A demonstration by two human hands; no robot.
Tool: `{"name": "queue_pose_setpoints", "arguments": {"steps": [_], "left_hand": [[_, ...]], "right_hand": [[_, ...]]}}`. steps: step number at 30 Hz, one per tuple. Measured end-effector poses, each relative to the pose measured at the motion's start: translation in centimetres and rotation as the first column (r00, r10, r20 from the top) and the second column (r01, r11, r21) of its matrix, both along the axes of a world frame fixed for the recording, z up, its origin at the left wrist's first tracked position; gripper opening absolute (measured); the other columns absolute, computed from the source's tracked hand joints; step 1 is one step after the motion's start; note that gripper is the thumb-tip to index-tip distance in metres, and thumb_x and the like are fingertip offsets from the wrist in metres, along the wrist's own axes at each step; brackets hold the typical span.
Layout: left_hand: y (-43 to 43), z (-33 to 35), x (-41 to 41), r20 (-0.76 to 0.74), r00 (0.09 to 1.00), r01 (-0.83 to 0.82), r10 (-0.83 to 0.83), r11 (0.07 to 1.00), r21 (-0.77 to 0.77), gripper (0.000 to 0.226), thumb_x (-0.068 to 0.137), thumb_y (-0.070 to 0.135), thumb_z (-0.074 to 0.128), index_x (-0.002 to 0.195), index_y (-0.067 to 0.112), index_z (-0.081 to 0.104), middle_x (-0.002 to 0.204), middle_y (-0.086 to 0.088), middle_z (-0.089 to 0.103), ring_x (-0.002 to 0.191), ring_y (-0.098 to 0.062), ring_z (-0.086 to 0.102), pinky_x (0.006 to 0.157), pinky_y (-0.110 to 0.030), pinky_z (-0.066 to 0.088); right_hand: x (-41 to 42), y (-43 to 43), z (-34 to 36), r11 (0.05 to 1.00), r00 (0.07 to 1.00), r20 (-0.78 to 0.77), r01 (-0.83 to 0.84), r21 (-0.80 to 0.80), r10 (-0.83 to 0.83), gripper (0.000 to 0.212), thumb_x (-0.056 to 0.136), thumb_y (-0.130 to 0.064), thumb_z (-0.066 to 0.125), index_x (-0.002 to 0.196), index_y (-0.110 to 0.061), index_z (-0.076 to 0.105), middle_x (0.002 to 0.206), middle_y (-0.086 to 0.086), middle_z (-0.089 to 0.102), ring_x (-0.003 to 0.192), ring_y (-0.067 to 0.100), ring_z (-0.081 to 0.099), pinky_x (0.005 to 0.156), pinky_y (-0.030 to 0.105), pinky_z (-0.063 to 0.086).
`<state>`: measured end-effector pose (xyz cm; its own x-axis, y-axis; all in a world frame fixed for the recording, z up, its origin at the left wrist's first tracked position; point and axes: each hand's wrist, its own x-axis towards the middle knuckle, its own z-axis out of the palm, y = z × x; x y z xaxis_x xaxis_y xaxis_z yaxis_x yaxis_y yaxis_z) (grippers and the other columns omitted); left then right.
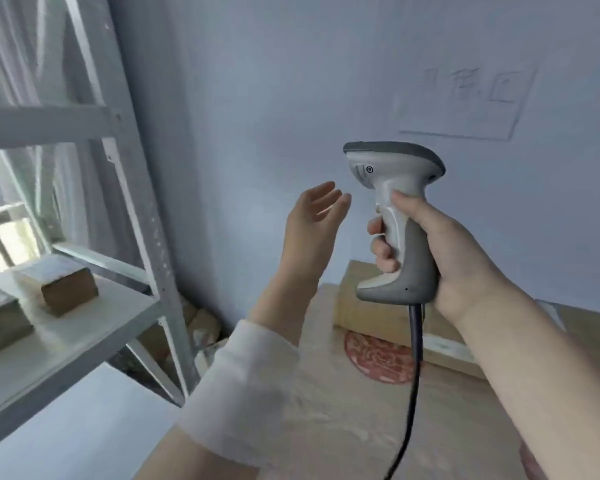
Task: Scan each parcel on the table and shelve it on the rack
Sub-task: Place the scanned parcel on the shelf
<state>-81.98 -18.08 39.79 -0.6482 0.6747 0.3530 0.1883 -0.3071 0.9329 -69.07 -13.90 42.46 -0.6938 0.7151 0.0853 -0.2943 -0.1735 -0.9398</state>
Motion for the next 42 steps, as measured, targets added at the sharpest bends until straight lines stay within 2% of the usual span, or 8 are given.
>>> {"name": "queue_pose_setpoints", "arguments": {"steps": [7,11,21,27,30,33,38,42], "left_hand": [[10.9,-3.9,16.0,0.018,0.972,0.236,-0.236,0.965,-0.114,0.039,0.092,0.031,0.055,0.128,0.017,0.050,0.126,-0.003,0.058,0.114,-0.015,0.056,0.093,-0.029,0.045],[16.5,-5.1,22.3,0.042,0.938,0.347,-0.345,0.924,-0.159,0.040,0.092,0.031,0.055,0.129,0.017,0.049,0.127,-0.003,0.057,0.114,-0.015,0.056,0.091,-0.026,0.044],[31.6,-9.8,29.0,0.187,0.859,0.510,-0.476,0.823,-0.251,0.056,0.089,0.039,0.058,0.137,0.019,0.037,0.139,-0.002,0.046,0.110,-0.008,0.045,0.084,-0.023,0.034],[40.1,-17.4,30.1,0.326,0.866,0.494,-0.379,0.751,-0.439,0.077,0.087,0.046,0.058,0.146,0.014,0.020,0.147,-0.005,0.036,0.132,-0.015,0.036,0.102,-0.028,0.029],[43.1,-22.0,31.0,0.382,0.881,0.460,-0.279,0.695,-0.554,0.081,0.087,0.049,0.055,0.148,0.013,0.017,0.147,-0.006,0.034,0.130,-0.016,0.037,0.096,-0.025,0.026],[46.1,-26.4,31.6,0.412,0.890,0.432,-0.196,0.652,-0.623,0.083,0.087,0.053,0.053,0.149,0.014,0.015,0.153,-0.006,0.026,0.137,-0.023,0.030,0.103,-0.033,0.026],[50.9,-32.9,31.9,0.409,0.911,0.339,-0.050,0.655,-0.675,0.083,0.088,0.056,0.047,0.149,0.012,0.013,0.155,-0.003,0.021,0.140,-0.024,0.026,0.110,-0.038,0.023],[54.1,-36.5,31.3,0.386,0.922,0.279,0.021,0.655,-0.703,0.080,0.087,0.060,0.044,0.148,0.012,0.021,0.152,-0.009,0.029,0.137,-0.028,0.031,0.111,-0.039,0.026]], "right_hand": [[16.9,8.5,-3.1,0.962,0.966,0.088,0.252,-0.104,-0.243,0.023,0.089,-0.027,0.058,0.080,-0.006,0.060,0.059,0.005,0.059,0.042,0.015,0.046,0.037,0.018,0.037],[24.3,13.3,-4.2,0.912,0.920,0.098,0.390,-0.131,-0.379,0.020,0.090,-0.026,0.056,0.093,-0.006,0.059,0.058,0.002,0.060,0.042,0.015,0.047,0.036,0.018,0.037],[34.9,26.8,-7.3,0.785,0.803,0.201,0.593,-0.178,-0.561,0.020,0.091,-0.025,0.055,0.097,-0.006,0.058,0.057,0.000,0.061,0.042,0.013,0.050,0.037,0.018,0.038],[38.4,36.3,-12.4,0.699,0.738,0.264,0.674,-0.238,-0.621,0.021,0.090,-0.028,0.058,0.096,-0.008,0.058,0.058,0.000,0.064,0.043,0.013,0.053,0.040,0.018,0.042],[39.7,40.4,-16.7,0.654,0.718,0.313,0.695,-0.299,-0.621,0.020,0.090,-0.029,0.059,0.096,-0.010,0.060,0.060,-0.001,0.067,0.045,0.012,0.056,0.040,0.018,0.043],[40.6,44.5,-21.3,0.621,0.719,0.344,0.695,-0.363,-0.604,0.018,0.091,-0.029,0.059,0.099,-0.013,0.060,0.064,-0.001,0.069,0.044,0.011,0.056,0.040,0.018,0.043],[41.5,51.0,-29.0,0.549,0.706,0.408,0.708,-0.444,-0.580,0.011,0.090,-0.028,0.060,0.091,-0.017,0.061,0.084,0.002,0.068,0.043,0.008,0.053,0.040,0.017,0.043],[41.9,54.8,-34.1,0.488,0.659,0.476,0.752,-0.444,-0.582,0.017,0.091,-0.029,0.060,0.103,-0.017,0.059,0.100,-0.002,0.069,0.049,0.007,0.050,0.043,0.018,0.044]]}}
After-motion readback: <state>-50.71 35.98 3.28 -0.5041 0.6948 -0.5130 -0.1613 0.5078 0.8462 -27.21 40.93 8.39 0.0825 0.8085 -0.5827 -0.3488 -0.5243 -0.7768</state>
